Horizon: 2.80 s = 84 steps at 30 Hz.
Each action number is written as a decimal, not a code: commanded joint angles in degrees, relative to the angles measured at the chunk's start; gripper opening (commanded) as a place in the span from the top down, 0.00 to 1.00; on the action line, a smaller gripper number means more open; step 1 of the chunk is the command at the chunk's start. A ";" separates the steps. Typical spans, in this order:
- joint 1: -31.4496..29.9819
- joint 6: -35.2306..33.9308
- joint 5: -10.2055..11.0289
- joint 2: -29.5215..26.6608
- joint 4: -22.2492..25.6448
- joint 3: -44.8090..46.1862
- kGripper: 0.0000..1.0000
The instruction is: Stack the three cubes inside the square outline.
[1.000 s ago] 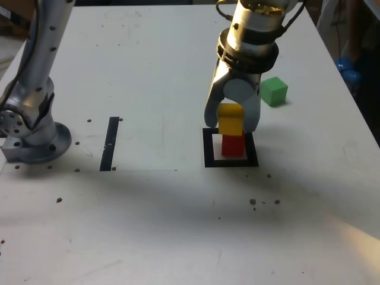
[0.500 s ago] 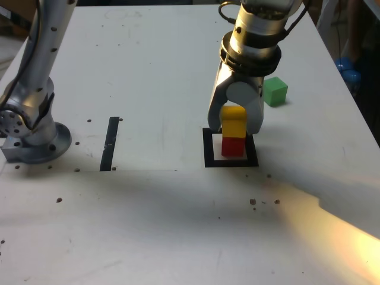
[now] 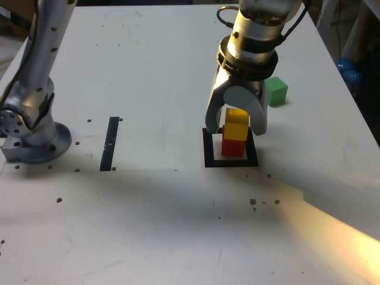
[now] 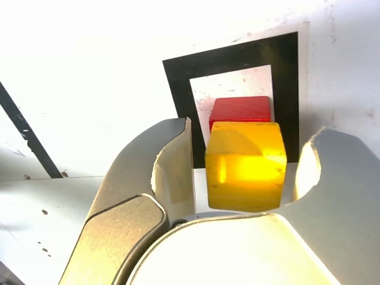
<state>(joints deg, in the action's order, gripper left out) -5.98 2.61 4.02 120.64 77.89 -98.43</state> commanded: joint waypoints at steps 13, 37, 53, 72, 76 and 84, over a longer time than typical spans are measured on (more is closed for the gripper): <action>6.71 4.04 5.64 -3.40 -0.54 -1.91 0.01; 18.76 0.20 -0.31 9.57 -1.67 -16.54 0.02; 20.78 0.20 -0.74 15.12 -1.42 -21.45 0.16; 20.68 0.73 -0.50 15.51 -1.67 -23.27 0.67; 20.67 0.98 -0.66 15.53 -1.62 -23.15 0.67; 20.61 1.38 -0.81 15.58 -1.60 -22.70 0.67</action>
<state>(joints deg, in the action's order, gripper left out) 14.76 3.83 3.27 135.87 76.30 -121.36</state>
